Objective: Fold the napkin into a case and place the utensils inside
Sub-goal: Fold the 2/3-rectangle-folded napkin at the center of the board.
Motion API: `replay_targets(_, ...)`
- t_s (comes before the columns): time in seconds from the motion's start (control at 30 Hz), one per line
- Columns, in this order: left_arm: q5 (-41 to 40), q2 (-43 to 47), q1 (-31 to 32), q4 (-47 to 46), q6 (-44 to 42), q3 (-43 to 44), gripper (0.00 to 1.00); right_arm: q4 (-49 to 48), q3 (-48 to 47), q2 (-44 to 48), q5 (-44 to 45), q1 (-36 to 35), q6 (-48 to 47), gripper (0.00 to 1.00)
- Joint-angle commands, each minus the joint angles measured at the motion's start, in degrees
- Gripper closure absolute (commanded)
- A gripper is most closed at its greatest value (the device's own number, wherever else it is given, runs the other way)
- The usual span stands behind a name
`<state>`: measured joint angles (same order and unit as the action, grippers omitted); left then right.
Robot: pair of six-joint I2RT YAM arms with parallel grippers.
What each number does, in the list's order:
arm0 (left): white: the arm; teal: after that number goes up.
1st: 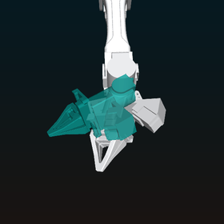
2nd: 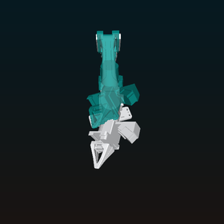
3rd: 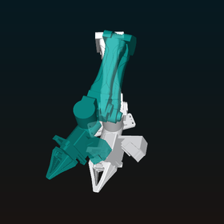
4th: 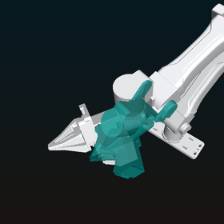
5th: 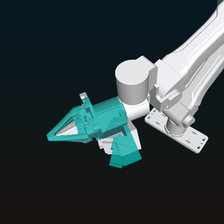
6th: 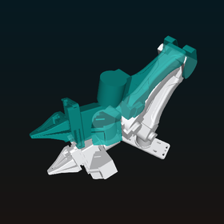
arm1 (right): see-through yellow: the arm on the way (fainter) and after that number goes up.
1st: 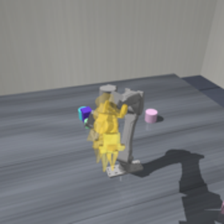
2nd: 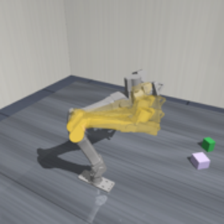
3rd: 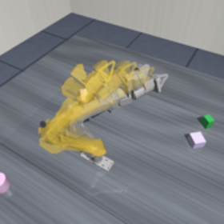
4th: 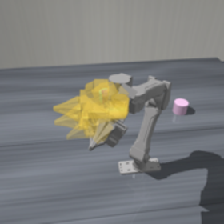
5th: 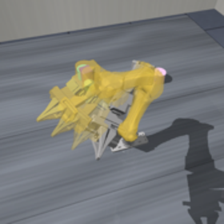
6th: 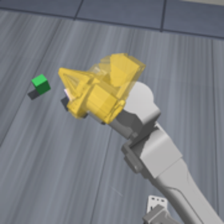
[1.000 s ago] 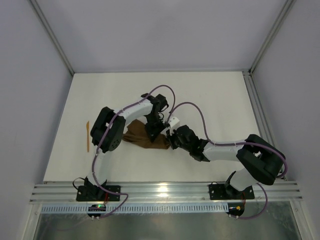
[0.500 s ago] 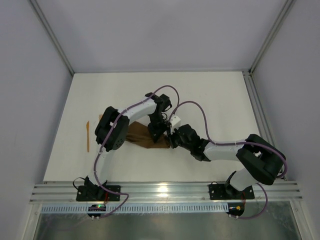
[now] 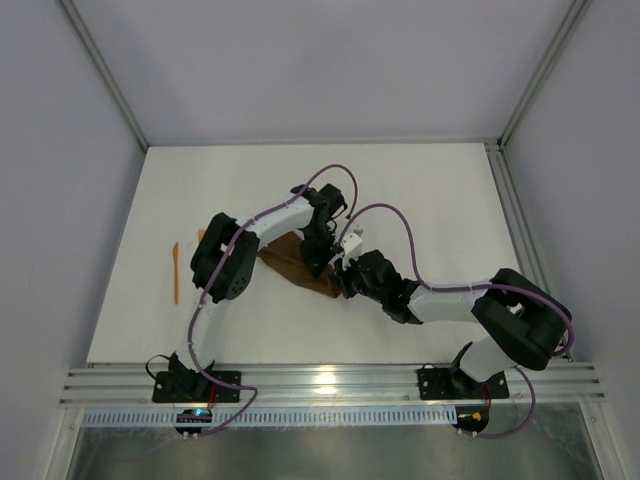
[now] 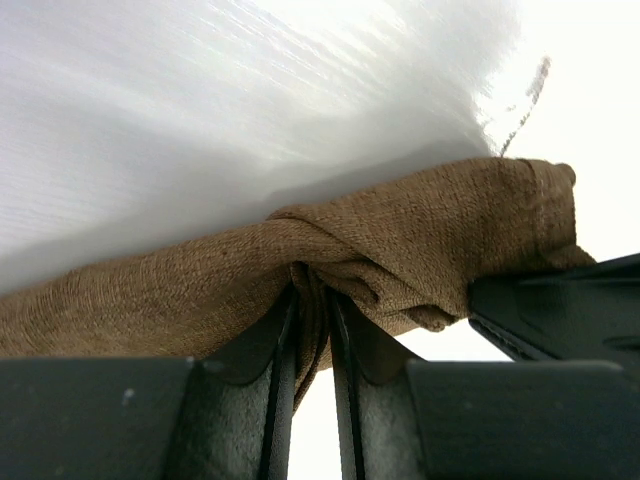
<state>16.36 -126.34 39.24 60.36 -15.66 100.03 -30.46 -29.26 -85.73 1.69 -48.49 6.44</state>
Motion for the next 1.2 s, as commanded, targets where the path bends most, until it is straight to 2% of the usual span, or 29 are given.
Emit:
replay_targets(0.0, -0.19, 2.16, 0.39, -5.78, 2.56, -0.97, 0.80, -4.43, 0.34, 0.83, -0.82, 0.06, 1.21, 0.97)
replay_targets(0.17, 2.43, 1.27, 0.48, -7.70, 4.23, -2.55, 0.77, -4.70, 0.34, 0.48, -0.82, 0.06, 1.82, 0.97)
replay_targets(0.3, 2.10, 5.65, 0.48, -10.78, 5.29, -5.53, 0.75, -4.26, 1.57, 1.36, 0.50, 0.94, 3.49, 0.97)
replay_targets(0.37, -1.13, 6.46, 0.74, -11.31, 4.77, -6.07, 0.81, -3.30, 1.83, 1.80, 1.20, 1.47, 4.28, 0.97)
replay_targets(0.4, -2.11, 6.03, 0.92, -10.71, 4.07, -5.90, 0.90, -2.94, 1.83, 1.97, 1.47, 1.99, 4.46, 0.97)
replay_targets(0.47, -1.95, 4.71, 1.88, -8.34, 1.96, -5.02, 0.94, -2.94, 1.83, 1.97, 1.30, 2.43, 4.81, 0.97)
replay_targets(0.73, -0.45, 0.14, 3.38, -6.83, 0.37, -5.55, 0.95, -2.85, 1.84, 4.43, 1.65, 3.49, 4.99, 0.97)
replay_targets(1.03, 2.10, -0.39, 3.47, -6.30, 0.54, -4.40, 0.94, -4.09, 2.45, 5.14, -0.64, 3.40, 3.85, 0.97)
replay_targets(1.07, 2.10, 0.04, 3.47, -6.83, 1.07, -4.49, 0.94, -3.74, 2.54, 4.96, -0.47, 3.49, 4.19, 0.96)
replay_targets(1.17, 2.18, 1.09, 3.56, -8.76, 3.18, -4.75, 0.94, -4.69, 4.46, 4.61, 0.85, 3.40, 7.00, 0.70)
